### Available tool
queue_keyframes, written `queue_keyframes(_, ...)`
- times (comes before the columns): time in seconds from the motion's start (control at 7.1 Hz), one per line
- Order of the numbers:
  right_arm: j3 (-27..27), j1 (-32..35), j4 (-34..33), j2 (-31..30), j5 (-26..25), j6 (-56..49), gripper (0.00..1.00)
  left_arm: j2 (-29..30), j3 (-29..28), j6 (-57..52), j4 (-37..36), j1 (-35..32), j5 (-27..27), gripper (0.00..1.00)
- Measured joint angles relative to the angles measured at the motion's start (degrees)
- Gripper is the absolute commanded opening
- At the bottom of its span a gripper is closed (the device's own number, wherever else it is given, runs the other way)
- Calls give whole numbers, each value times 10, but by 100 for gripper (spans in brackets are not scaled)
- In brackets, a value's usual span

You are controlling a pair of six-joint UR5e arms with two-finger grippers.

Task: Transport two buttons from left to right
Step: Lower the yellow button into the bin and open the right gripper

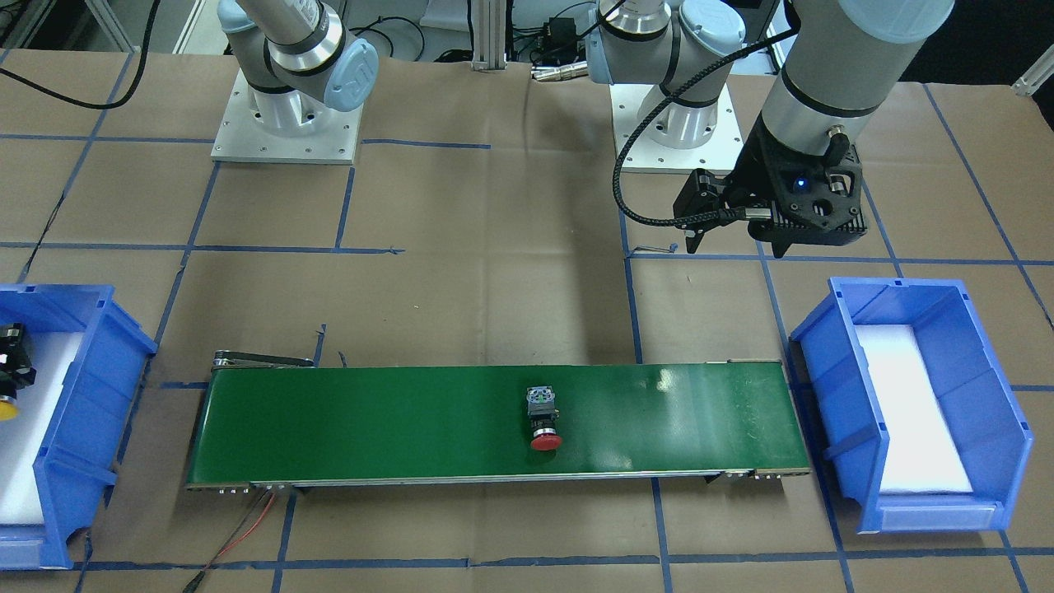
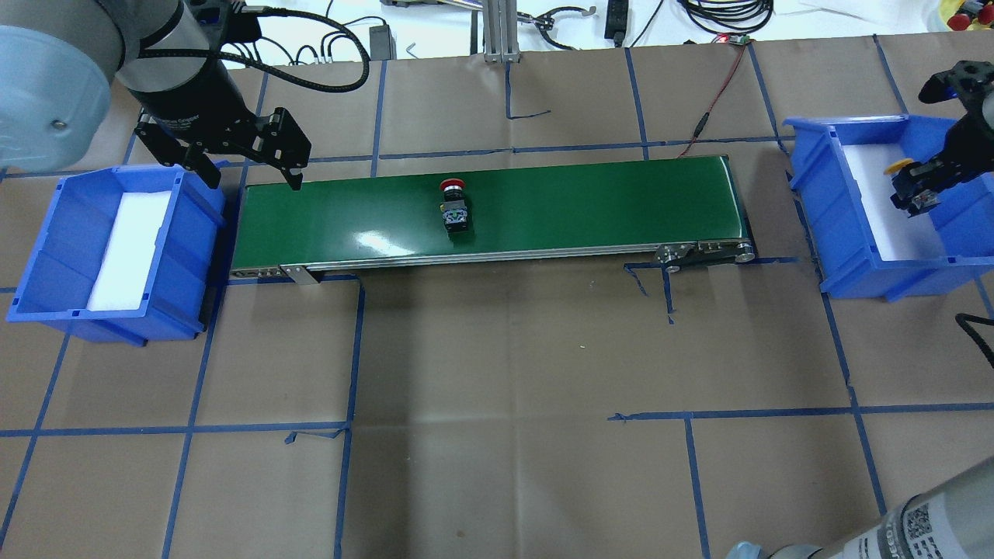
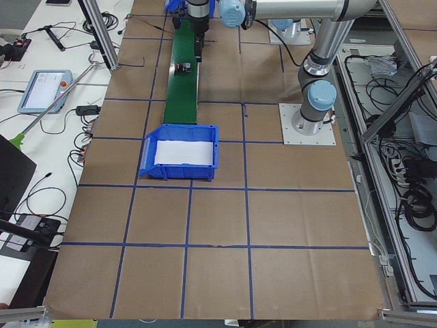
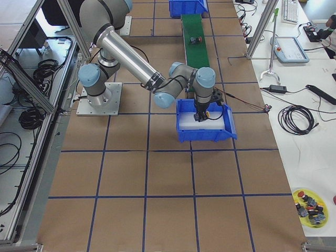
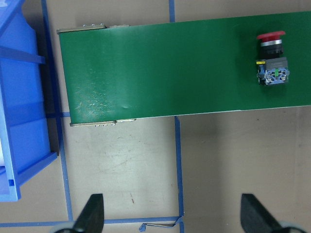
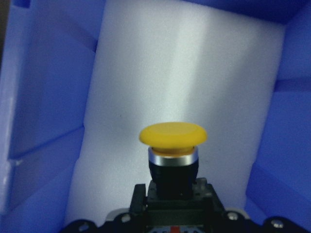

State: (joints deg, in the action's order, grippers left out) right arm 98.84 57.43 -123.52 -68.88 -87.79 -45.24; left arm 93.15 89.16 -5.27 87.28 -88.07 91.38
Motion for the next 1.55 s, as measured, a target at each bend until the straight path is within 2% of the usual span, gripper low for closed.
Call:
queue_keyframes(0.42, 49, -1, -33, -3, -6, 47, 3, -1, 0, 0, 0, 0, 0, 100)
queue_keyframes(0.7, 63, -2, -35, -3, -12, 74, 10, 0, 0, 0, 0, 0, 0, 100)
queue_keyframes(0.85, 65, -2, -35, -3, -18, 78, 28, 0, 0, 0, 0, 0, 0, 100)
queue_keyframes(0.99, 66, -3, -35, -3, -22, 79, 77, 0, 0, 0, 0, 0, 0, 100)
queue_keyframes(1.13, 66, -4, -34, -2, -24, 79, 99, 0, 0, 0, 0, 0, 0, 100)
queue_keyframes(1.55, 65, -8, -31, -1, -24, 77, 100, 0, 0, 0, 0, 0, 0, 100)
